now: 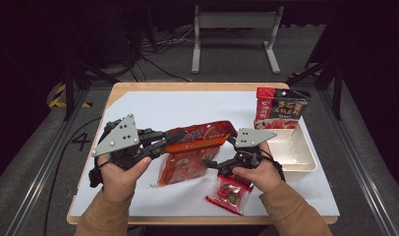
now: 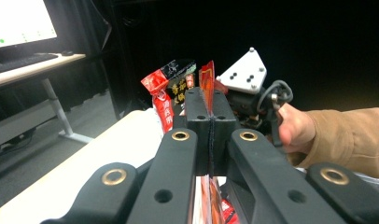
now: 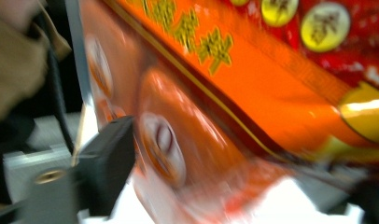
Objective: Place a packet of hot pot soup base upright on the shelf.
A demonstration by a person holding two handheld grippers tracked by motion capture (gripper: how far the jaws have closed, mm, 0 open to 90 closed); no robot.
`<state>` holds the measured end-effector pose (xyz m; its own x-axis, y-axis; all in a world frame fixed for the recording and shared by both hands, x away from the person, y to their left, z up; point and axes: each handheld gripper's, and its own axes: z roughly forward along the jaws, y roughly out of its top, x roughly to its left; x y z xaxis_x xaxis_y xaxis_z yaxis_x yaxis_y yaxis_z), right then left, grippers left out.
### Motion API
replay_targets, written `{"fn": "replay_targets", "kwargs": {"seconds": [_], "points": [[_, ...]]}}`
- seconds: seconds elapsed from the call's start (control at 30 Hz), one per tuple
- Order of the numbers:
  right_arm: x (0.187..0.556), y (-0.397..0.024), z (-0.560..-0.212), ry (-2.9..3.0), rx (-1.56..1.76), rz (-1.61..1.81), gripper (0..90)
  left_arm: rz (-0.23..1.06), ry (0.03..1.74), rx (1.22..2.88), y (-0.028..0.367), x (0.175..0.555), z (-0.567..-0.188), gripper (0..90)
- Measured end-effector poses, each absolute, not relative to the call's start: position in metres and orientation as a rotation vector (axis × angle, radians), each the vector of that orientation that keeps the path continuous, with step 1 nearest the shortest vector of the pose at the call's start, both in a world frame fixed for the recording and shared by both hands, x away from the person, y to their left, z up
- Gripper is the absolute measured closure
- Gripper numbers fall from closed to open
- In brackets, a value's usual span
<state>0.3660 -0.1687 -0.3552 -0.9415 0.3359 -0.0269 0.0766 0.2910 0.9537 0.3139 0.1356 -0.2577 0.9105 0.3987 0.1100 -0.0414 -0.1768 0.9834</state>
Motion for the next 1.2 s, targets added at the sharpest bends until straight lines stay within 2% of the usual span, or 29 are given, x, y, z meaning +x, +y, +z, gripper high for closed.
{"fn": "replay_targets", "kwargs": {"seconds": [0.17,0.3,0.47,0.93,1.03,1.1,1.2], "points": [[0.362,-0.169,-0.355,2.378,0.309,1.701,52.5,0.405,0.29,1.703,0.138,0.317,-0.259,90.0],[0.36,-0.17,-0.351,2.39,0.266,1.709,64.5,0.402,0.296,1.688,0.139,0.318,-0.26,90.0],[0.357,-0.171,-0.344,2.416,0.222,1.689,69.3,0.41,0.31,1.673,0.142,0.32,-0.261,90.0],[0.355,-0.183,-0.323,2.458,0.25,1.575,70.1,0.392,0.354,1.678,0.146,0.332,-0.268,87.1],[0.355,-0.188,-0.319,2.443,0.274,1.576,70.1,0.412,0.388,1.669,0.147,0.333,-0.269,77.8],[0.355,-0.193,-0.316,2.425,0.288,1.582,70.1,0.416,0.408,1.659,0.149,0.335,-0.27,74.8],[0.355,-0.2,-0.309,2.406,0.313,1.584,70.1,0.435,0.441,1.646,0.151,0.337,-0.271,60.2]]}}
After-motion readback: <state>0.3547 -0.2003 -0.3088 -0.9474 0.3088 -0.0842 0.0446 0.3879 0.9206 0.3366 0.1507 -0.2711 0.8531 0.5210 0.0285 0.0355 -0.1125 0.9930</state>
